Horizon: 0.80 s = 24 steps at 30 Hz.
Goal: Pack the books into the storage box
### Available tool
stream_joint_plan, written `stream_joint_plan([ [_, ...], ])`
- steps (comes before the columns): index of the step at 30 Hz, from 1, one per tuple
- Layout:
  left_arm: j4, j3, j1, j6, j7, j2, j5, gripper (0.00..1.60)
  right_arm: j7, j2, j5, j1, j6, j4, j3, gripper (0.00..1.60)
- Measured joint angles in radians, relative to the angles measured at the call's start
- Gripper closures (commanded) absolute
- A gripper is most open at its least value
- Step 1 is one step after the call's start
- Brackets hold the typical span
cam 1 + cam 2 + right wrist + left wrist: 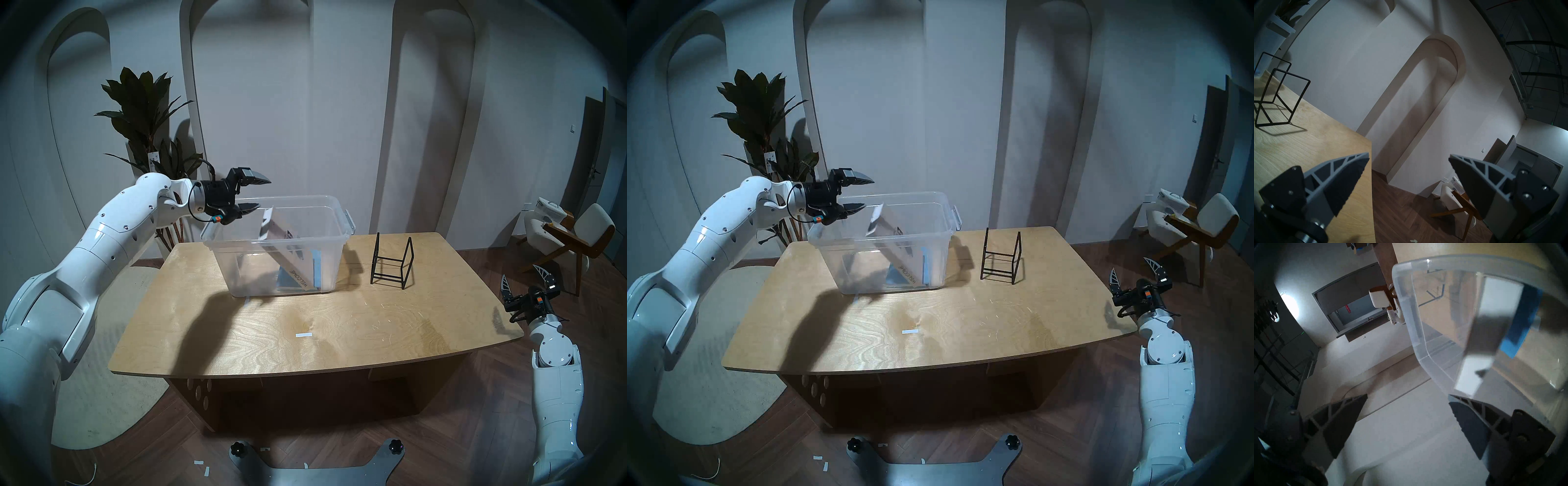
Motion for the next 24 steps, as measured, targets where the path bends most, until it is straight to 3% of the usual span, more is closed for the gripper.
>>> stream_joint_plan([
  [13,-0.117,-0.133,0.005,0.168,0.074,0.042,0.003,0.0,0.0,0.0,0.0,0.001,0.0,0.001,0.0,0.0],
  [24,-0.191,-0.297,0.182,0.384,0.148,0.063,-0.113,0.0,0.0,0.0,0.004,0.0,-0.002,-0.005,0.0,0.0],
])
